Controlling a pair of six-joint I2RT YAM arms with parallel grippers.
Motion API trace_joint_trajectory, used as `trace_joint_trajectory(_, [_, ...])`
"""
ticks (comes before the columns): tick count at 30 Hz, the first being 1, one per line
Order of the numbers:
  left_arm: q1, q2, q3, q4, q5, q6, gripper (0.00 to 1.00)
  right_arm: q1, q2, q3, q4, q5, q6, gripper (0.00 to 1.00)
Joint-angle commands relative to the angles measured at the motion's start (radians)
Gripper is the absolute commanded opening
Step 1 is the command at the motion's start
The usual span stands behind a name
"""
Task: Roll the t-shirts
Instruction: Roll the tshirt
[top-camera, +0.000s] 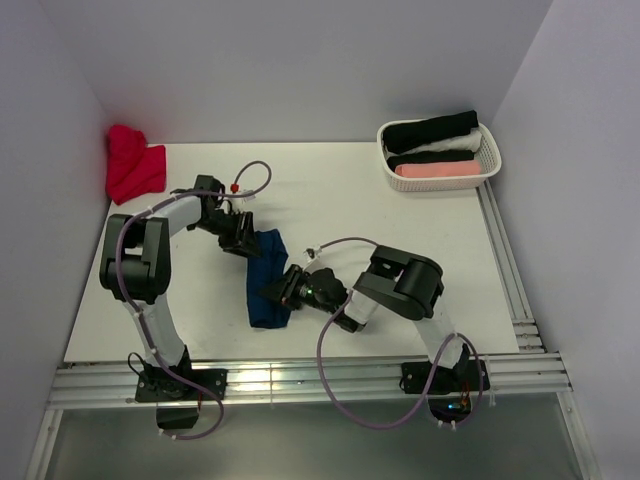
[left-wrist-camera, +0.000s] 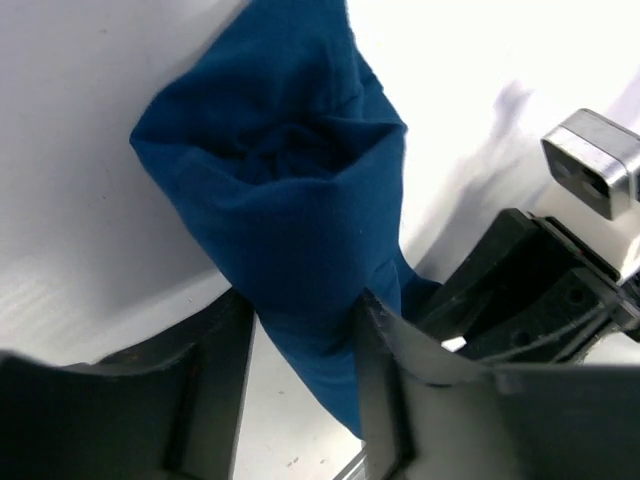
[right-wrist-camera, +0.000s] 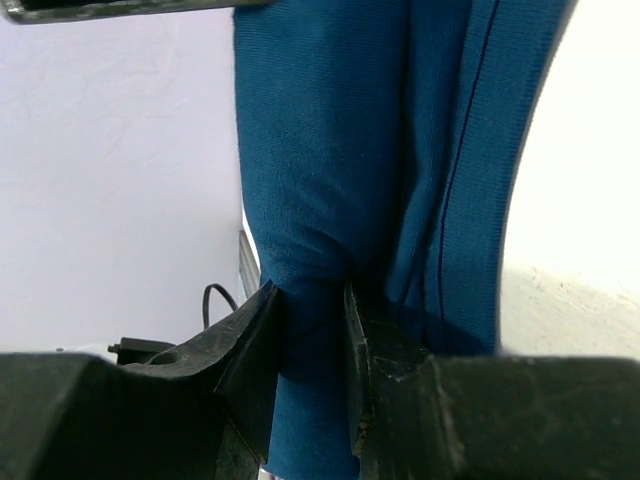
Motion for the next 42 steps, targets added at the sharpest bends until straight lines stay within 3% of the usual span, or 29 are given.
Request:
trace_joint_trajectory(1, [-0.002,0.019,-0.004,0.046,-0.023,-0.016,0.45,-0.003,-0.038,0.023,-0.157,-0.013,-0.053,0.28])
trace_joint_trajectory(5, [-0.016,0.007,-0.002,0.055,-0.152,-0.076,0.3,0.014,-0.13,0.086,-0.418,0.076,-0.1,0.39])
trace_joint_trajectory(8, [-0.03,0.001,0.001,0.05,-0.201,-0.09,0.21,0.038,-0.189,0.163,-0.736,0.187,-0.151,0.47])
trace_joint_trajectory(15, [-0.09,-0.036,0.012,0.04,-0.321,-0.104,0.2,0.109,-0.247,0.387,-1.265,0.426,-0.179,0.61])
trace_joint_trajectory(20, [-0.122,-0.044,0.038,0.014,-0.367,-0.107,0.21,0.167,-0.223,0.597,-1.631,0.598,-0.165,0.63])
trace_joint_trajectory(26, [-0.145,-0.05,0.049,0.003,-0.395,-0.118,0.23,0.23,-0.171,0.801,-1.812,0.688,-0.198,0.64])
trace_joint_trajectory(34, [-0.167,-0.033,0.062,-0.008,-0.418,-0.125,0.24,0.255,-0.027,1.032,-1.888,0.693,-0.272,0.62])
trace_joint_trajectory(42, [-0.182,-0.022,0.079,-0.013,-0.419,-0.136,0.24,0.259,0.066,1.11,-1.984,0.682,-0.26,0.62])
